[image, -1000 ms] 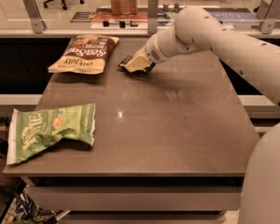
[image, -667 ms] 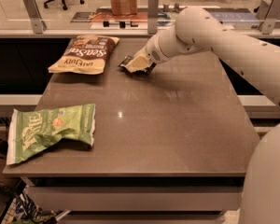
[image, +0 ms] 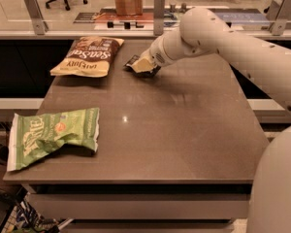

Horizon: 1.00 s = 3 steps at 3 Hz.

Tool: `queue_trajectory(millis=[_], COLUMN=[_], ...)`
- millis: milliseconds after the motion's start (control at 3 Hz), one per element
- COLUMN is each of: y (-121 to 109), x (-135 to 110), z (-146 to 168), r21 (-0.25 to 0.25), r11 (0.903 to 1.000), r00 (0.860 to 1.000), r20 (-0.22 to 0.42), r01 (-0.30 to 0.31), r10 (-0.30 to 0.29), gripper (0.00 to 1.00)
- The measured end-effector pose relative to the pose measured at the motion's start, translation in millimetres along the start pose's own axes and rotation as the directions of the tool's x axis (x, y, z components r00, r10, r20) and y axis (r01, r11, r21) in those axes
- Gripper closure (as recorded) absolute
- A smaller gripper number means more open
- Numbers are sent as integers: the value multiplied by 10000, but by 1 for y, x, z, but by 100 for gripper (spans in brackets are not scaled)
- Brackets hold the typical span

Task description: Move rxbar chocolate near brown chip bag

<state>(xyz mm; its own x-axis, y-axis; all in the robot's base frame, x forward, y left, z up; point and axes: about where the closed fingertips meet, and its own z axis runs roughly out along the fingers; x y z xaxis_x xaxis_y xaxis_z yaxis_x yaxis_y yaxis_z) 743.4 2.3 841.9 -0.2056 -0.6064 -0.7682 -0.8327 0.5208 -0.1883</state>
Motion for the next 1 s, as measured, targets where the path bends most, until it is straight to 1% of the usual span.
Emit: queue_trajectory(millis=[333, 667, 1000], y=[2, 3, 3], x=[0, 0, 0], z=[2, 4, 4], r21=[-35, -68, -69], r11=[10000, 10000, 10000], r00=[10000, 10000, 10000], r20=[-6, -11, -11], r01=[7, 13, 13], r10=[-7, -13, -13], gripper=[12, 0, 0])
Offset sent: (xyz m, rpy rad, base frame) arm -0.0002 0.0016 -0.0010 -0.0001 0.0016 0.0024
